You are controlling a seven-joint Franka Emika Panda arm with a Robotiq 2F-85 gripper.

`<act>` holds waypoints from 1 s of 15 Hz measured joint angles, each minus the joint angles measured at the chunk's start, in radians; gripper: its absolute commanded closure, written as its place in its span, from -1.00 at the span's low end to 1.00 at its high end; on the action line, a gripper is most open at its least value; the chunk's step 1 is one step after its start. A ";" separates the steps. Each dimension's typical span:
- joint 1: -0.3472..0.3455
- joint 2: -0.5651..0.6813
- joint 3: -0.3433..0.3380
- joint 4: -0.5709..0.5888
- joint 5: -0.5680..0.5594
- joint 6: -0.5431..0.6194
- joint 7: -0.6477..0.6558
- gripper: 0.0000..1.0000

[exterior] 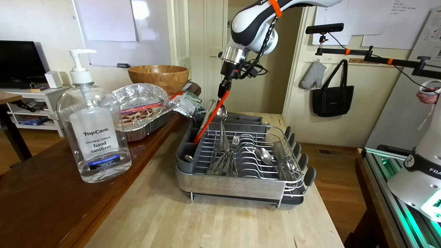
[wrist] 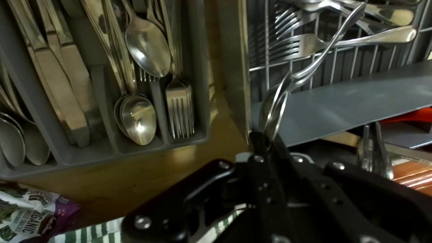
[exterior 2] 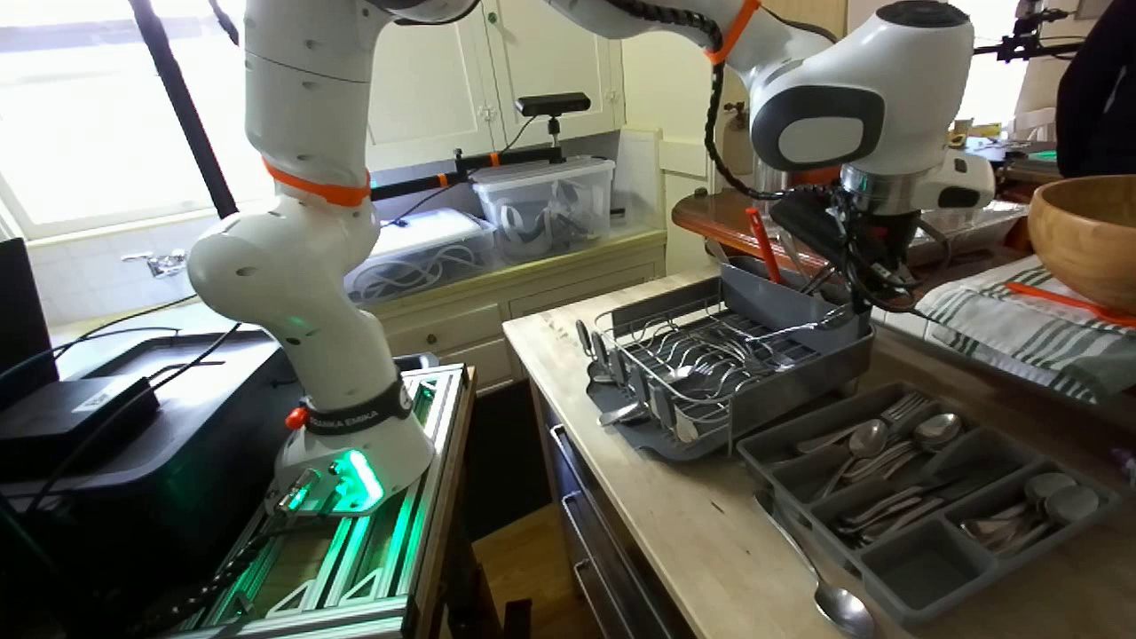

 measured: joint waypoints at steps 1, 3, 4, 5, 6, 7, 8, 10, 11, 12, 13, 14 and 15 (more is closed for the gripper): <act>-0.009 -0.007 0.003 0.000 0.000 -0.008 -0.001 0.96; -0.034 -0.024 0.008 0.003 0.000 -0.065 -0.027 0.96; -0.049 -0.034 0.008 0.006 0.000 -0.110 -0.051 0.96; -0.066 -0.043 0.007 0.015 0.000 -0.166 -0.081 0.96; -0.084 -0.049 0.005 0.028 0.000 -0.231 -0.118 0.96; -0.103 -0.055 0.002 0.047 0.000 -0.300 -0.163 0.96; -0.122 -0.058 -0.005 0.069 0.000 -0.370 -0.212 0.96; -0.154 -0.060 -0.025 0.120 0.000 -0.487 -0.301 0.96; -0.167 -0.059 -0.037 0.147 0.000 -0.536 -0.340 0.96; -0.176 -0.055 -0.048 0.172 -0.001 -0.576 -0.374 0.96; -0.182 -0.049 -0.058 0.195 -0.001 -0.609 -0.394 0.86; -0.184 -0.041 -0.066 0.216 -0.001 -0.631 -0.396 0.86; -0.184 -0.031 -0.071 0.231 -0.001 -0.640 -0.396 0.86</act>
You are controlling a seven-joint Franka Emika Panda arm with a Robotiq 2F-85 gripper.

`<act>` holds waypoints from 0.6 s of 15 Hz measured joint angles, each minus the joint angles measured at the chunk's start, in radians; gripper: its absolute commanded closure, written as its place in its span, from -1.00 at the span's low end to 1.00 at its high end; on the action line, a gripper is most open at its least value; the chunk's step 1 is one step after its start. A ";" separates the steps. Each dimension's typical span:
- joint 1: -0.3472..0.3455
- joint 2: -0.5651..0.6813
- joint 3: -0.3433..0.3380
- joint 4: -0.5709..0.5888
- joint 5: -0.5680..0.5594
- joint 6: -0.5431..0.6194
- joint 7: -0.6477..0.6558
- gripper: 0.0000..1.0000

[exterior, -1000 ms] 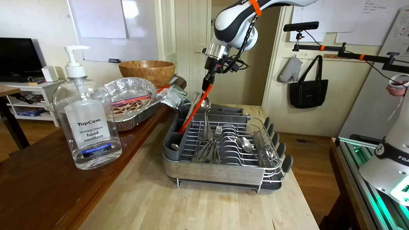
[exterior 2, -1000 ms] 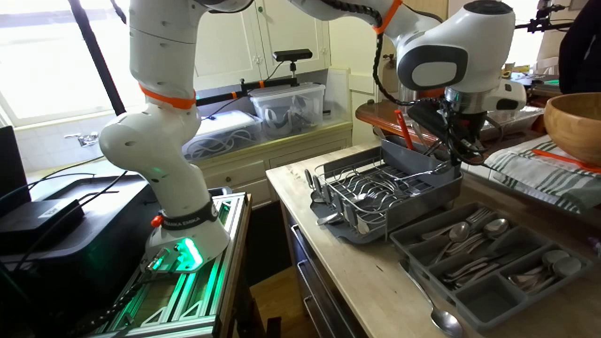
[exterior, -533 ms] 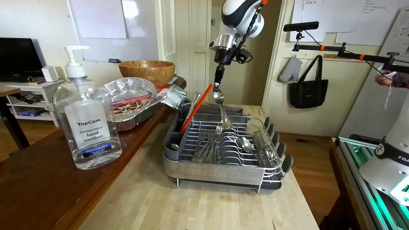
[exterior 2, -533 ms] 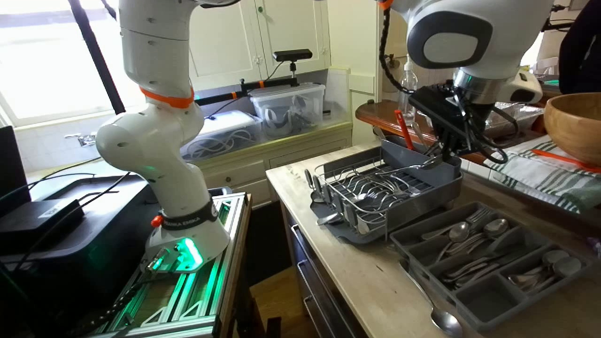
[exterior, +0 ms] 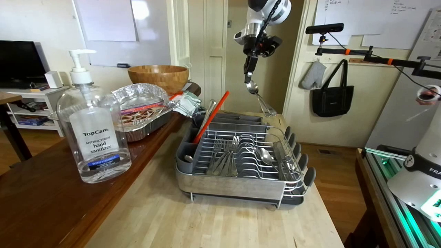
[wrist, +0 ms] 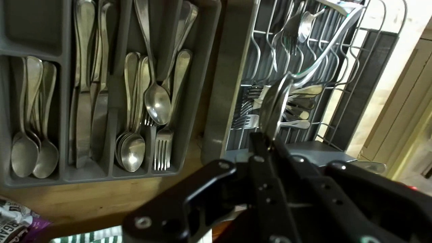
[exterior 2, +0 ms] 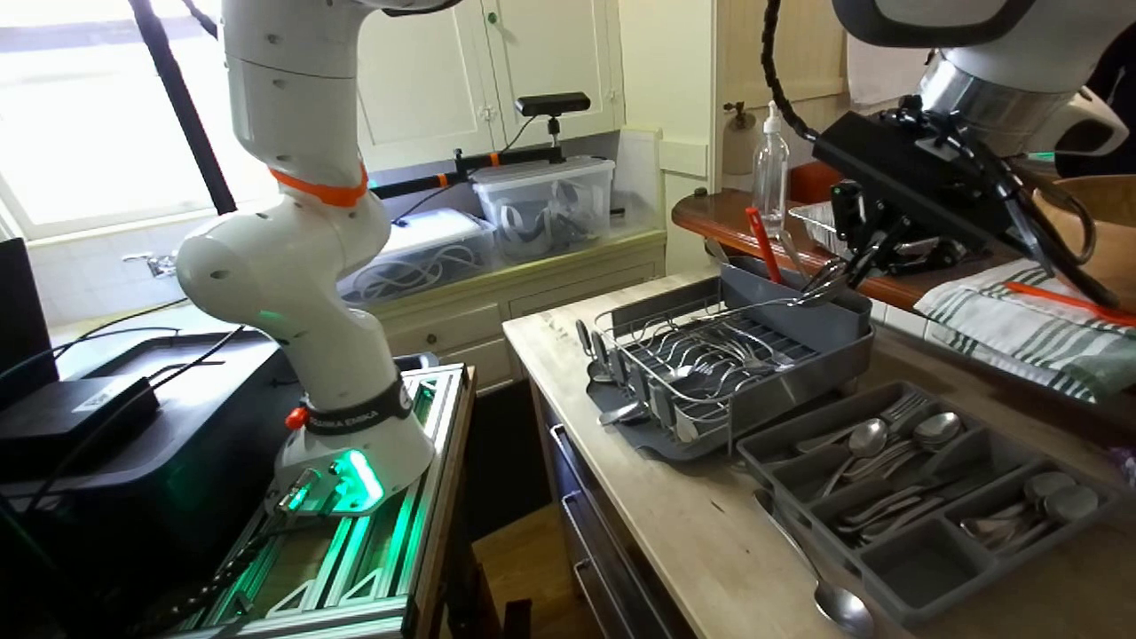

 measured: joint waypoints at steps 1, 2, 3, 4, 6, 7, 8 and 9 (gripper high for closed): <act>0.000 0.009 -0.001 0.009 0.000 -0.003 0.000 0.86; 0.001 0.016 -0.001 0.015 0.000 -0.005 0.000 0.96; 0.002 0.022 0.000 0.019 0.000 -0.006 0.000 0.96; 0.003 0.024 -0.001 0.019 0.000 -0.006 0.000 0.96; 0.003 0.025 0.000 0.025 0.000 -0.011 -0.047 0.96; 0.003 0.026 0.000 0.036 -0.004 -0.019 -0.086 0.96; 0.003 0.027 0.001 0.054 -0.010 -0.025 -0.132 0.96; 0.003 0.029 0.001 0.075 -0.015 -0.030 -0.178 0.96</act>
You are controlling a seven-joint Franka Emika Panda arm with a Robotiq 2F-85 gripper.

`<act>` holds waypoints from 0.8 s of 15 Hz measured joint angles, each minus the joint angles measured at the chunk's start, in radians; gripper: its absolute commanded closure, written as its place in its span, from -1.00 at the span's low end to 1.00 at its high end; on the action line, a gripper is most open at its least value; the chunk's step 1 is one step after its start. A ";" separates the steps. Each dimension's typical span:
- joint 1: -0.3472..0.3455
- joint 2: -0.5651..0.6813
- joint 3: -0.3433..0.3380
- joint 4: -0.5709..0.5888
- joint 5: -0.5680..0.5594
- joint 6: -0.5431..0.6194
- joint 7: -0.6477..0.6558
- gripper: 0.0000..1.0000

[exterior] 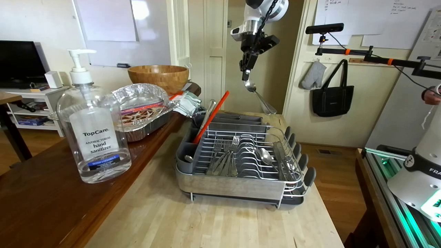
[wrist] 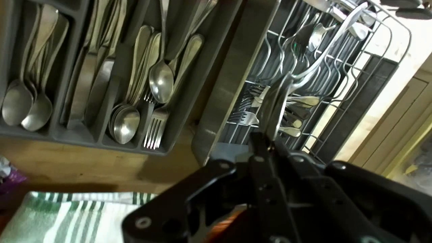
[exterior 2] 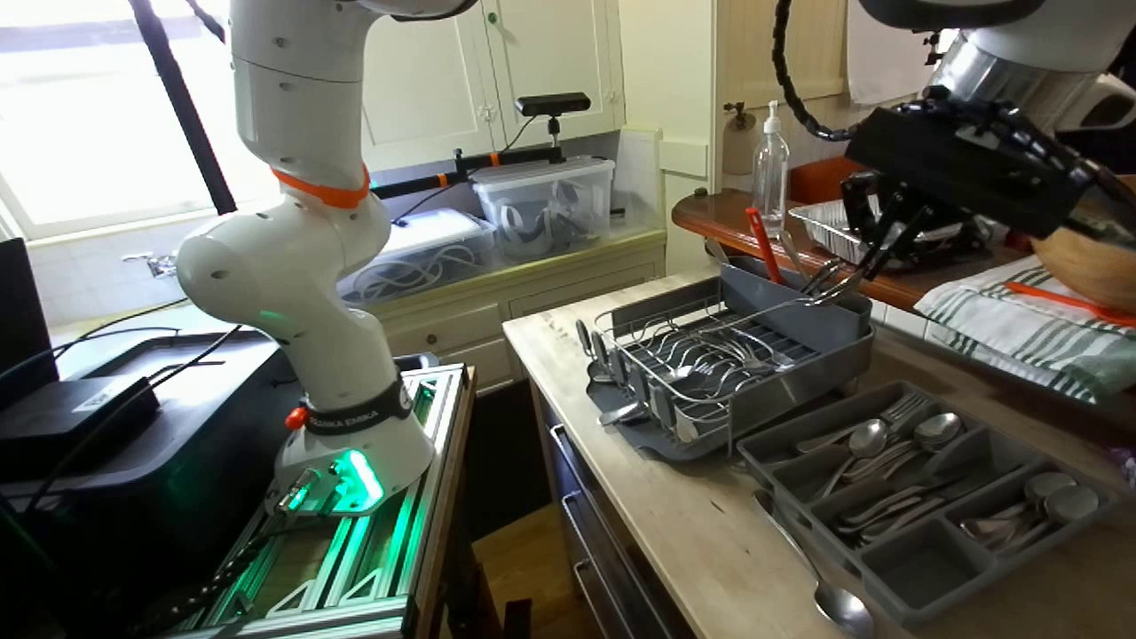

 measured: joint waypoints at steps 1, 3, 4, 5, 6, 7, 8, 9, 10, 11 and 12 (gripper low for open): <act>0.000 0.003 0.001 0.023 -0.006 -0.007 -0.045 0.96; 0.002 0.016 0.006 0.071 -0.035 -0.027 -0.124 0.96; 0.005 0.025 0.008 0.094 -0.055 -0.032 -0.160 0.96; 0.011 0.035 0.010 0.117 -0.076 -0.033 -0.191 0.96; 0.018 0.048 0.011 0.139 -0.094 -0.030 -0.214 0.96; 0.025 0.060 0.012 0.158 -0.100 -0.019 -0.225 0.86; 0.030 0.073 0.015 0.174 -0.100 -0.008 -0.224 0.86; 0.035 0.084 0.016 0.186 -0.100 0.001 -0.222 0.86; 0.037 0.092 0.017 0.195 -0.100 0.003 -0.222 0.96; 0.037 0.098 0.017 0.199 -0.100 0.004 -0.222 0.96; 0.037 0.100 0.017 0.200 -0.100 0.004 -0.222 0.96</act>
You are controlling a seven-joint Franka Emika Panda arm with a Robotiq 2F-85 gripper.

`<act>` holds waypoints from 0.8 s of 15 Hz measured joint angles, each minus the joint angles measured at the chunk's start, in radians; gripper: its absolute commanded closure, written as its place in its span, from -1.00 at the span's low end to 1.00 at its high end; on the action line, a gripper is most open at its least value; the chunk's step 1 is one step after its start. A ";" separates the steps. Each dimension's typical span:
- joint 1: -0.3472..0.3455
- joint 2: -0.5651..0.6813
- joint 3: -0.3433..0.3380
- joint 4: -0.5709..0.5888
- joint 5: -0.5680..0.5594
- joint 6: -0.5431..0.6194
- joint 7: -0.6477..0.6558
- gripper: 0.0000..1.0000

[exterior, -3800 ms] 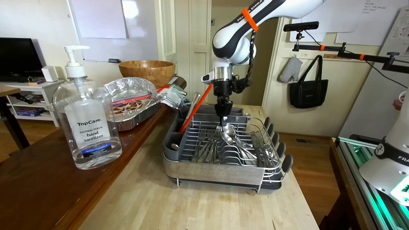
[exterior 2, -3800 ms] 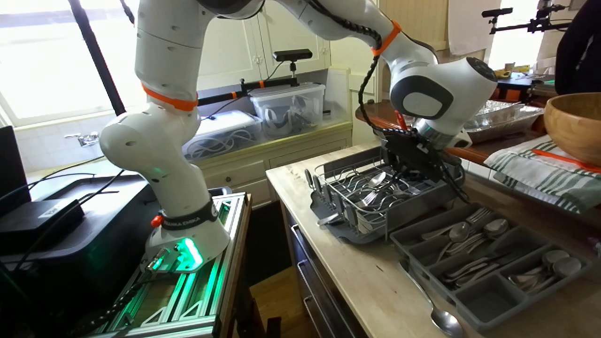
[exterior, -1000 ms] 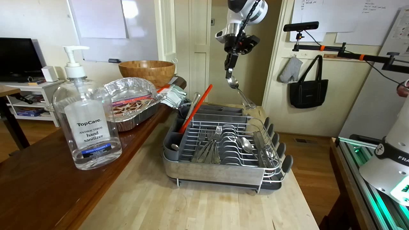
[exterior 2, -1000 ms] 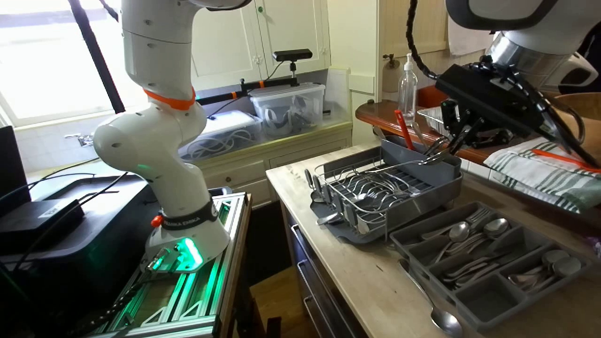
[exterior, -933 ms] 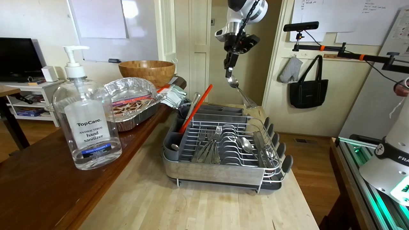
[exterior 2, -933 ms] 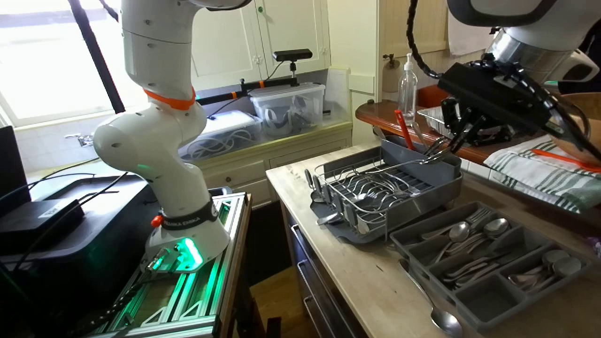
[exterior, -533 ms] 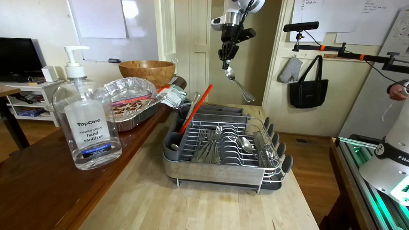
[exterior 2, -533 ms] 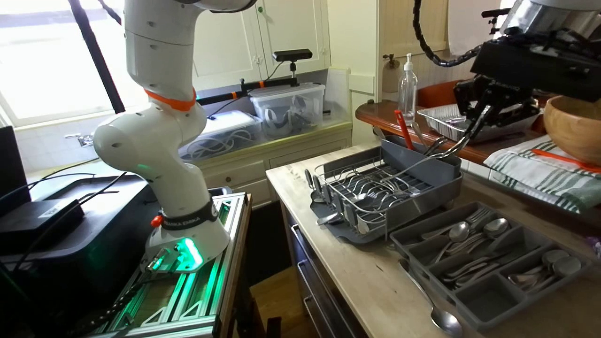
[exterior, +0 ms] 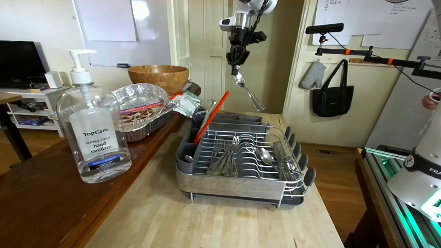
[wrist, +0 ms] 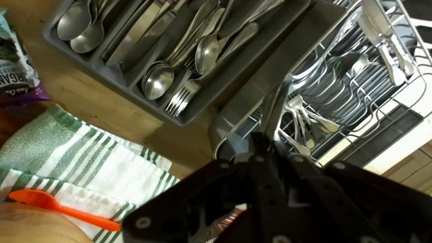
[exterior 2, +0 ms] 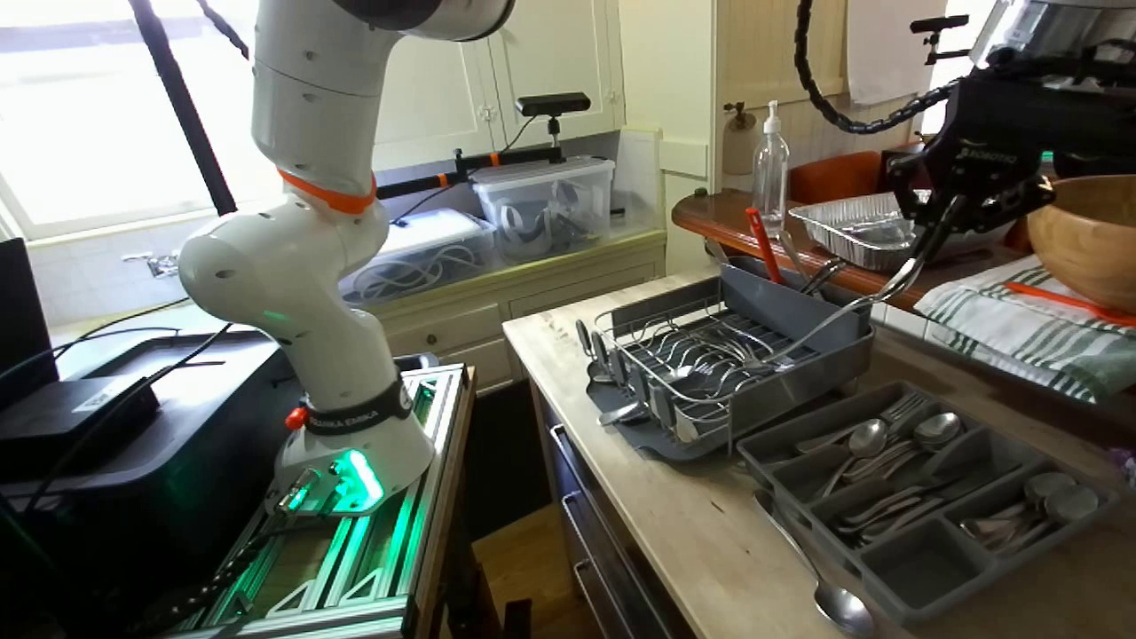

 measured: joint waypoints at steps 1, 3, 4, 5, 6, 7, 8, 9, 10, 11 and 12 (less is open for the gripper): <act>0.000 0.000 0.000 0.000 -0.005 0.001 -0.014 0.96; 0.003 -0.005 0.002 0.003 -0.041 0.015 -0.090 0.96; 0.005 -0.007 0.003 0.006 -0.060 0.020 -0.130 0.96; 0.009 -0.009 0.003 0.006 -0.079 0.032 -0.167 0.96; 0.013 -0.009 0.003 0.005 -0.094 0.053 -0.197 0.96; 0.017 -0.009 0.004 0.002 -0.104 0.075 -0.220 0.96; 0.022 -0.009 0.006 -0.006 -0.110 0.100 -0.235 0.96; 0.027 -0.009 0.006 -0.016 -0.111 0.129 -0.242 0.96; 0.031 -0.009 0.008 -0.028 -0.111 0.156 -0.243 0.96; 0.035 -0.009 0.009 -0.042 -0.111 0.184 -0.243 0.96; 0.037 -0.009 0.012 -0.058 -0.111 0.206 -0.243 0.96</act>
